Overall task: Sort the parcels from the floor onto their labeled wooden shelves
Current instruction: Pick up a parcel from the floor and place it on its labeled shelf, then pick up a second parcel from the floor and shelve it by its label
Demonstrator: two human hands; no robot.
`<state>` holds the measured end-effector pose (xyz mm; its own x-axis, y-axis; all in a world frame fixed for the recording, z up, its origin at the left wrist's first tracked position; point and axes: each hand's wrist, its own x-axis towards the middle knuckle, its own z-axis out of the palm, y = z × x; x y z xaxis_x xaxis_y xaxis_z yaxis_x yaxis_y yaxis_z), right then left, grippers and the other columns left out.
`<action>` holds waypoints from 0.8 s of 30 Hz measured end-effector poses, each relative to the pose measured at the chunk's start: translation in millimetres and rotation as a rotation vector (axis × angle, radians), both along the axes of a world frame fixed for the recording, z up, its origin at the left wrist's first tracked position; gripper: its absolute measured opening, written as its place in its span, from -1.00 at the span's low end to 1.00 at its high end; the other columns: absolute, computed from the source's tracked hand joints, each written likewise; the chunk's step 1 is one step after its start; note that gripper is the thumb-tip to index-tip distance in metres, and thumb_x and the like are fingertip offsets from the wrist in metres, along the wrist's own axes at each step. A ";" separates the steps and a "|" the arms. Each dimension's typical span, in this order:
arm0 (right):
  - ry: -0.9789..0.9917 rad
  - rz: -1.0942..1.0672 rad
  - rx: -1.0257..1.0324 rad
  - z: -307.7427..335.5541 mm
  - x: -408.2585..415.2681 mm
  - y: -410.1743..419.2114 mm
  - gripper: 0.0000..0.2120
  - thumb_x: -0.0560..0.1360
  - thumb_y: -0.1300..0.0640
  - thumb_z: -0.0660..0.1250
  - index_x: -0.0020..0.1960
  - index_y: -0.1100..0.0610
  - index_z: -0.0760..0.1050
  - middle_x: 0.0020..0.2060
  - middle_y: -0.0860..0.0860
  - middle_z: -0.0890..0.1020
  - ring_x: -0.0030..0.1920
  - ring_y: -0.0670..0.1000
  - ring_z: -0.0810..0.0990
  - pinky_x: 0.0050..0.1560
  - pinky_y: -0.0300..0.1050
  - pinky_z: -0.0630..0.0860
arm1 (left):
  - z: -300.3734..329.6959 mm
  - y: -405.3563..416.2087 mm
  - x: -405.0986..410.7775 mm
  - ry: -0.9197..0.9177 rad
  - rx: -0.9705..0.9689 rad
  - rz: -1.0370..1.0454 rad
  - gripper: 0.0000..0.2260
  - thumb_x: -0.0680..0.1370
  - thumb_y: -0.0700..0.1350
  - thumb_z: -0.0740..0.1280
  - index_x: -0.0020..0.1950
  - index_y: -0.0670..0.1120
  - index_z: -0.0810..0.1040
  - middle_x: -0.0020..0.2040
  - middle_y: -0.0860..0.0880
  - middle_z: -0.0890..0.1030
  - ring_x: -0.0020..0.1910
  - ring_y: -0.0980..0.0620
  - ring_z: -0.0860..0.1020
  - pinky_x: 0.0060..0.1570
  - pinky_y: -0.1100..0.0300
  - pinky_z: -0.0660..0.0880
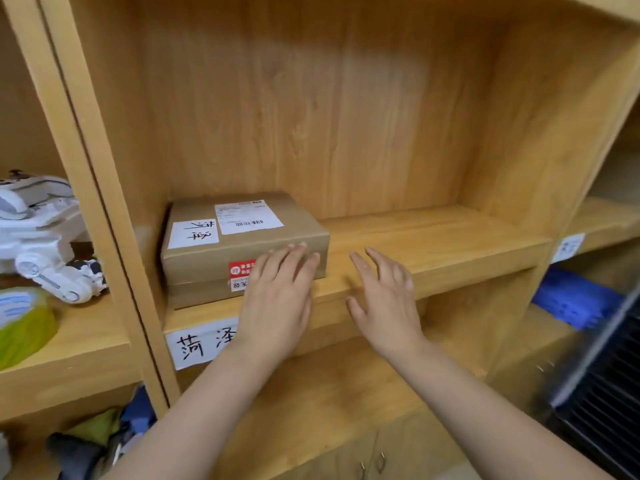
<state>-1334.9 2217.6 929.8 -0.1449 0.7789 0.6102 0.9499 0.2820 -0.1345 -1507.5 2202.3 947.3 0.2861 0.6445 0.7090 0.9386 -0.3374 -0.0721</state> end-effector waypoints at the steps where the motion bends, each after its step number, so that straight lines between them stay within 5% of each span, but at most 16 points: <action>1: -0.003 -0.039 0.001 -4.9 11.3 -5.4 -0.37 0.42 0.06 0.39 0.43 0.04 0.25 0.38 0.10 0.36 0.37 0.12 0.28 0.39 0.16 0.19 | -3.8 2.1 13.2 0.001 -0.015 -0.051 -0.55 0.35 -0.18 0.36 0.24 -0.11 0.47 0.25 -0.12 0.53 0.24 -0.14 0.44 0.29 0.02 0.18; 11: 0.045 -0.504 -0.131 -53.9 156.7 -108.6 -0.42 0.29 0.04 0.39 0.30 0.04 0.40 0.18 0.06 0.55 0.18 0.13 0.50 0.25 0.14 0.35 | -59.6 -19.2 174.6 0.034 -0.241 -0.499 -0.54 0.32 -0.10 0.43 0.22 -0.05 0.51 0.19 -0.04 0.58 0.20 -0.06 0.51 0.29 0.08 0.12; 14: 0.077 -0.628 -0.152 -62.0 199.8 -151.7 -0.44 0.27 0.09 0.42 0.26 0.05 0.43 0.17 0.05 0.56 0.18 0.12 0.52 0.22 0.13 0.39 | -69.0 -42.4 226.1 0.086 -0.311 -0.599 -0.50 0.27 -0.07 0.46 0.20 -0.03 0.52 0.16 -0.02 0.59 0.15 -0.04 0.53 0.28 0.05 0.24; 20: 0.185 -0.813 -0.155 -69.3 275.6 -238.6 -0.49 0.44 0.09 0.31 0.38 0.04 0.35 0.33 0.04 0.44 0.34 0.11 0.37 0.38 0.10 0.20 | -69.6 -101.7 318.6 0.131 -0.335 -0.766 -0.49 0.23 -0.06 0.50 0.16 -0.01 0.54 0.12 0.01 0.62 0.09 -0.02 0.57 0.15 0.04 0.46; 24: 0.239 -0.899 -0.177 -73.2 325.9 -294.4 -0.46 0.48 0.04 0.28 0.43 -0.01 0.26 0.39 0.00 0.36 0.39 0.06 0.29 0.42 0.05 0.15 | -67.6 -144.3 376.9 0.152 -0.420 -0.863 -0.51 0.37 -0.07 0.40 0.30 -0.02 0.45 0.28 0.00 0.52 0.27 -0.03 0.46 0.30 0.03 0.31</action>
<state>-1009.0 1923.1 856.6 0.6678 0.6223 0.4084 0.7434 -0.5851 -0.3241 -1130.6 2058.0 879.7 0.8486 0.3621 0.3858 0.3467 -0.9313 0.1117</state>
